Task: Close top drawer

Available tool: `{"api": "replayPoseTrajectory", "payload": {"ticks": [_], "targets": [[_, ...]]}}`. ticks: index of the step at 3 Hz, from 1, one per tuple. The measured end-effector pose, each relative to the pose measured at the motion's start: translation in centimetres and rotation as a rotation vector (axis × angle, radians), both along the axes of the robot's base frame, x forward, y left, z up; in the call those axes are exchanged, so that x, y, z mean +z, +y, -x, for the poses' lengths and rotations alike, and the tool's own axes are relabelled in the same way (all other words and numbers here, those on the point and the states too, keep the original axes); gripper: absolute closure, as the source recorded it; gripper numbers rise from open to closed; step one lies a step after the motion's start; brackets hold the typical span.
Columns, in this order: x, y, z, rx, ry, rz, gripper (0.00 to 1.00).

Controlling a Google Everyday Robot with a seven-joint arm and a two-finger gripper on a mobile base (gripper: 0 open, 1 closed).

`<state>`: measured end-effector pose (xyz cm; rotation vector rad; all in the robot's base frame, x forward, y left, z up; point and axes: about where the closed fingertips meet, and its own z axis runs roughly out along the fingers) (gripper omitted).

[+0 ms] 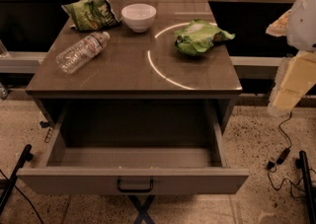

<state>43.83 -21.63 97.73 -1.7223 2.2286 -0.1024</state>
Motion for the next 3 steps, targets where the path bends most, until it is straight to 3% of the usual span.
{"api": "replayPoseTrajectory", "payload": {"ticks": [1, 2, 3], "targets": [[0.0, 0.0, 0.0, 0.000, 0.000, 0.000, 0.00], [-2.8, 0.6, 0.5, 0.019, 0.016, -0.019, 0.00], [-8.6, 1.9, 2.1, 0.050, 0.065, -0.071, 0.00]]}}
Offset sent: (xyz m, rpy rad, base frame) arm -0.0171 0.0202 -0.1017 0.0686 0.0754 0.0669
